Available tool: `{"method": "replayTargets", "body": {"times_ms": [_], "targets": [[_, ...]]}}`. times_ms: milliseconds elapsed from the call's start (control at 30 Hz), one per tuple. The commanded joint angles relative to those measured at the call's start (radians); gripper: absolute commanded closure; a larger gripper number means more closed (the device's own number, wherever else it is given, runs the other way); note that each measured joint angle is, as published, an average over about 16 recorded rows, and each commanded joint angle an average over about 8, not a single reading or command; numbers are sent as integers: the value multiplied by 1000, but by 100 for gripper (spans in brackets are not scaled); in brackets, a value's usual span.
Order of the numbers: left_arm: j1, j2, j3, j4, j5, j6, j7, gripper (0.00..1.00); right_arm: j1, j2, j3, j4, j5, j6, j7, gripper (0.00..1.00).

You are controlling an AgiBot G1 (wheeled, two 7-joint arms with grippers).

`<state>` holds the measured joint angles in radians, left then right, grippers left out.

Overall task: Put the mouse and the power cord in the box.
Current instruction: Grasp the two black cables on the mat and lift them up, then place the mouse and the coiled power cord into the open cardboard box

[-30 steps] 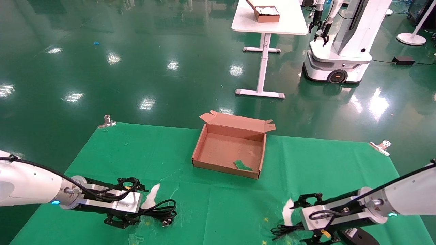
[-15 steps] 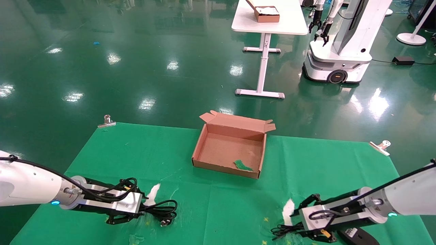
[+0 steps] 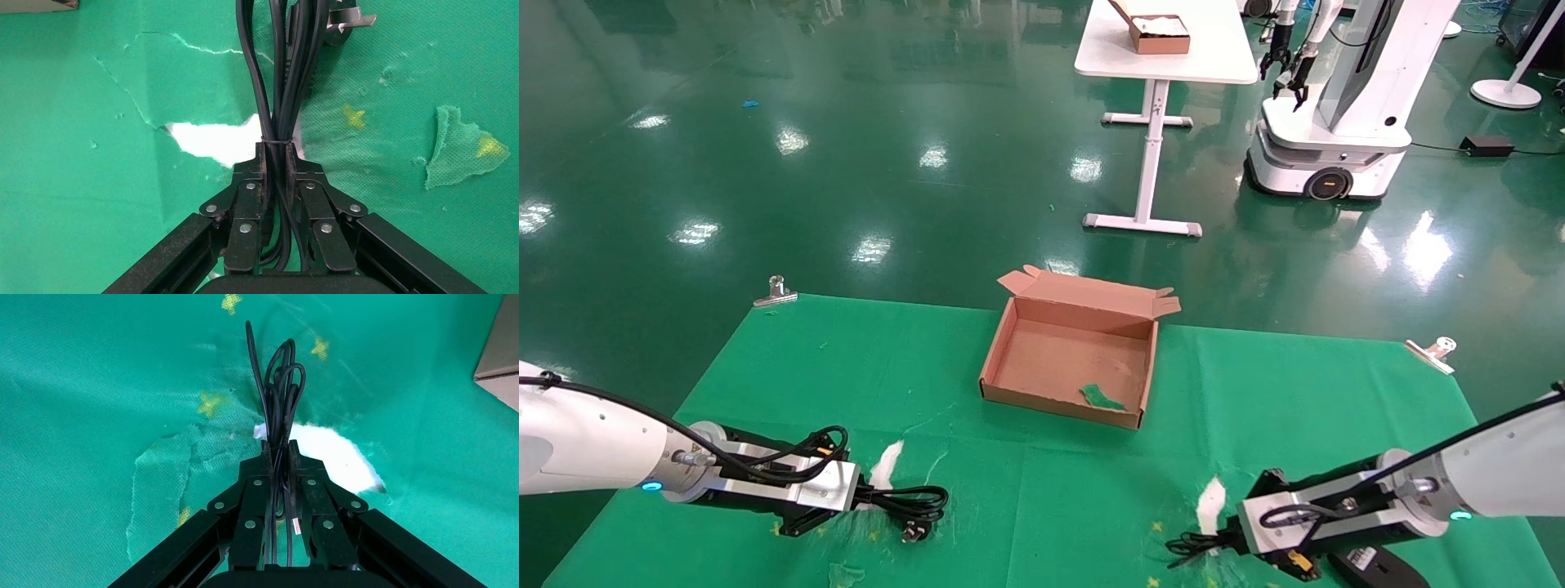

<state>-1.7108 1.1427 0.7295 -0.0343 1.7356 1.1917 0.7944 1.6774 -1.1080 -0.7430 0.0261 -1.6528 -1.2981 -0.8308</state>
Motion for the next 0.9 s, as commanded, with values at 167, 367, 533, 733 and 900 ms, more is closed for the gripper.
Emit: {"method": "replayTargets", "body": {"times_ms": [167, 367, 533, 733, 900], "targets": [[-42, -34, -30, 14, -45, 82, -32, 100, 38, 48, 41, 1, 59, -25, 5, 100], [-128, -73, -95, 57, -138, 177, -137, 100, 138, 103, 87, 23, 123, -53, 34, 100], [-204, -28, -134, 81, -195, 151, -245, 100, 214, 72, 101, 56, 142, -33, 66, 100], [-286, 72, -149, 74, -220, -36, -347, 100, 217, -70, 117, 67, 164, 103, 48, 100], [-327, 118, -155, 54, -231, -163, -379, 100, 164, -200, 124, 45, 170, 346, 17, 100]]}}
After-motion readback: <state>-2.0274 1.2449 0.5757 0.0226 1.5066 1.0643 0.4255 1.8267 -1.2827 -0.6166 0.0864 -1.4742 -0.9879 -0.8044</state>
